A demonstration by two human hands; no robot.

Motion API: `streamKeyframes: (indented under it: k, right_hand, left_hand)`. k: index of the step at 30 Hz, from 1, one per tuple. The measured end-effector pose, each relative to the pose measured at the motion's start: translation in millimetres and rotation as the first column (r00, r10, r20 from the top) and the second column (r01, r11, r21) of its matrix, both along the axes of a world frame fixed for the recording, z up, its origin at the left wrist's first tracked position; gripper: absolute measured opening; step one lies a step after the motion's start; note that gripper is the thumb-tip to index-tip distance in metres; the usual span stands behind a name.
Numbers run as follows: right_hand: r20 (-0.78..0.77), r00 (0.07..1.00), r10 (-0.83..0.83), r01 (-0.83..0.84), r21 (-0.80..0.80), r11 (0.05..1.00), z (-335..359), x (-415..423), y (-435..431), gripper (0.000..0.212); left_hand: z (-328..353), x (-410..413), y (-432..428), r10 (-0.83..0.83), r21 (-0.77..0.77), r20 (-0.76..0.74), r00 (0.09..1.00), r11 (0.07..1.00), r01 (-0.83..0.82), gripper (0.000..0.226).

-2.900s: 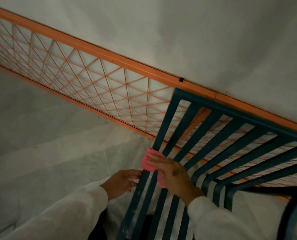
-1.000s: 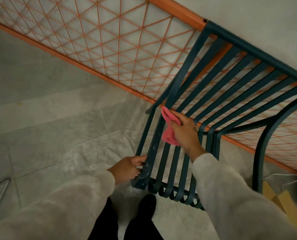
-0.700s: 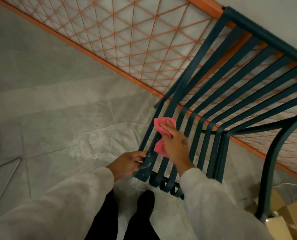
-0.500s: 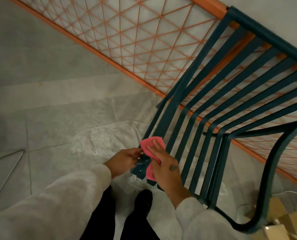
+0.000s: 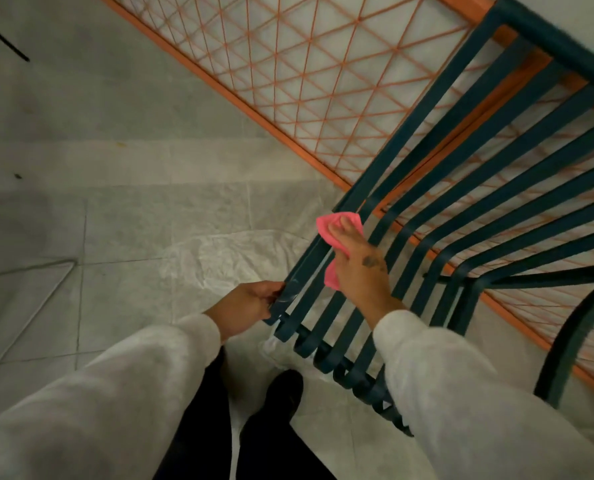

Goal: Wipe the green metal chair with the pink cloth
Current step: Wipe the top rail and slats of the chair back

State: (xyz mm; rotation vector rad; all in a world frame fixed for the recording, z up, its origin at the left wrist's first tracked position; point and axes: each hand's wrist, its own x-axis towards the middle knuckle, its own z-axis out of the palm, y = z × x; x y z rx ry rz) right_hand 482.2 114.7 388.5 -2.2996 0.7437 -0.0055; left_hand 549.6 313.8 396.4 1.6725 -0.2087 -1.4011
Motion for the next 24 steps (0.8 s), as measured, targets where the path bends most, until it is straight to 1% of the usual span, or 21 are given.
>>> streamKeyframes:
  k: [2, 4, 6, 7, 8, 9, 11, 13, 14, 15, 16, 17, 18, 19, 20, 21, 22, 24]
  right_hand:
    - [0.102, 0.982, 0.157, -0.152, -0.050, 0.987, -6.8, -25.4, 31.5, 0.050]
    - [0.126, 0.925, 0.359, -0.334, -0.183, 0.925, -17.9, -49.6, 49.9, 0.052]
    - [0.080, 0.813, 0.577, -0.536, -0.286, 0.795, -34.9, -64.2, 54.2, 0.062]
    - [0.007, 0.749, 0.663, -0.625, -0.323, 0.710, -39.5, -66.9, 54.4, 0.069]
    - [-0.066, 0.700, 0.711, -0.679, -0.370, 0.634, -44.6, -67.4, 53.5, 0.073]
    - [-0.104, 0.667, 0.738, -0.704, -0.410, 0.580, -47.9, -65.7, 51.8, 0.074]
    - [-0.119, 0.608, 0.785, -0.741, -0.440, 0.507, -50.0, -61.7, 53.4, 0.065]
    - [-0.181, 0.563, 0.807, -0.777, -0.448, 0.442, -47.6, -58.6, 62.2, 0.057]
    - [-0.211, 0.563, 0.799, -0.776, -0.468, 0.424, -50.4, -58.5, 69.7, 0.054]
    - [-0.252, 0.569, 0.782, -0.774, -0.486, 0.406, -55.2, -59.5, 78.2, 0.050]
    - [-0.320, 0.555, 0.768, -0.790, -0.490, 0.368, -59.0, -61.8, 87.1, 0.046]
    - [-0.392, 0.532, 0.751, -0.814, -0.481, 0.326, -63.8, -65.0, 95.8, 0.044]
    - [-0.441, 0.519, 0.732, -0.828, -0.471, 0.304, -66.7, -66.6, 102.7, 0.043]
    - [-0.438, 0.535, 0.722, -0.821, -0.471, 0.323, -66.0, -66.0, 106.3, 0.042]
    - [-0.391, 0.567, 0.725, -0.798, -0.477, 0.368, -64.3, -64.6, 105.1, 0.043]
    - [-0.329, 0.603, 0.727, -0.774, -0.460, 0.435, -60.8, -64.0, 99.5, 0.045]
    - [-0.285, 0.631, 0.721, -0.759, -0.420, 0.498, -54.3, -62.3, 91.2, 0.049]
    - [-0.222, 0.652, 0.725, -0.748, -0.349, 0.565, -39.1, -58.9, 70.6, 0.059]
  left_hand:
    - [-4.1, -5.6, 6.6, 0.053, 0.006, 0.002, 0.999, 0.999, -0.053, 0.047]
    - [-12.3, -10.2, 13.7, 0.111, 0.014, -0.028, 0.993, 0.994, -0.110, 0.054]
    - [-22.6, -12.2, 20.4, 0.139, 0.011, -0.047, 0.989, 0.990, -0.139, 0.060]
    - [-27.6, -12.5, 23.1, 0.142, 0.010, -0.041, 0.989, 0.990, -0.142, 0.061]
    - [-32.4, -12.4, 25.6, 0.144, 0.012, -0.038, 0.989, 0.990, -0.144, 0.061]
    - [-36.0, -11.3, 27.0, 0.155, 0.007, -0.047, 0.987, 0.988, -0.155, 0.062]
    - [-44.6, -8.1, 30.2, 0.179, -0.020, -0.083, 0.980, 0.983, -0.181, 0.060]
    - [-52.0, -3.1, 31.6, 0.151, -0.032, -0.057, 0.987, 0.988, -0.153, 0.056]
    - [-56.5, -1.1, 31.8, 0.120, -0.019, -0.028, 0.992, 0.993, -0.120, 0.056]
    - [-61.6, 1.7, 31.8, 0.094, 0.003, -0.004, 0.996, 0.996, -0.094, 0.058]
    - [-65.3, 3.7, 31.5, 0.087, 0.026, 0.004, 0.996, 0.996, -0.087, 0.058]
    - [-68.9, 3.9, 32.0, 0.098, 0.040, -0.006, 0.995, 0.994, -0.098, 0.057]
    - [-72.1, 3.8, 32.9, 0.118, 0.046, -0.020, 0.993, 0.992, -0.117, 0.055]
    - [-74.2, 3.2, 33.9, 0.140, 0.046, -0.035, 0.990, 0.989, -0.138, 0.054]
    - [-76.5, 1.6, 35.5, 0.163, 0.047, -0.054, 0.985, 0.986, -0.161, 0.053]
    - [-78.8, 0.0, 36.8, 0.185, 0.043, -0.071, 0.980, 0.982, -0.182, 0.052]
    - [-81.3, -0.2, 37.6, 0.197, 0.037, -0.082, 0.977, 0.980, -0.195, 0.052]
    - [-84.9, 1.5, 42.1, 0.164, 0.029, -0.089, 0.982, 0.986, -0.162, 0.051]
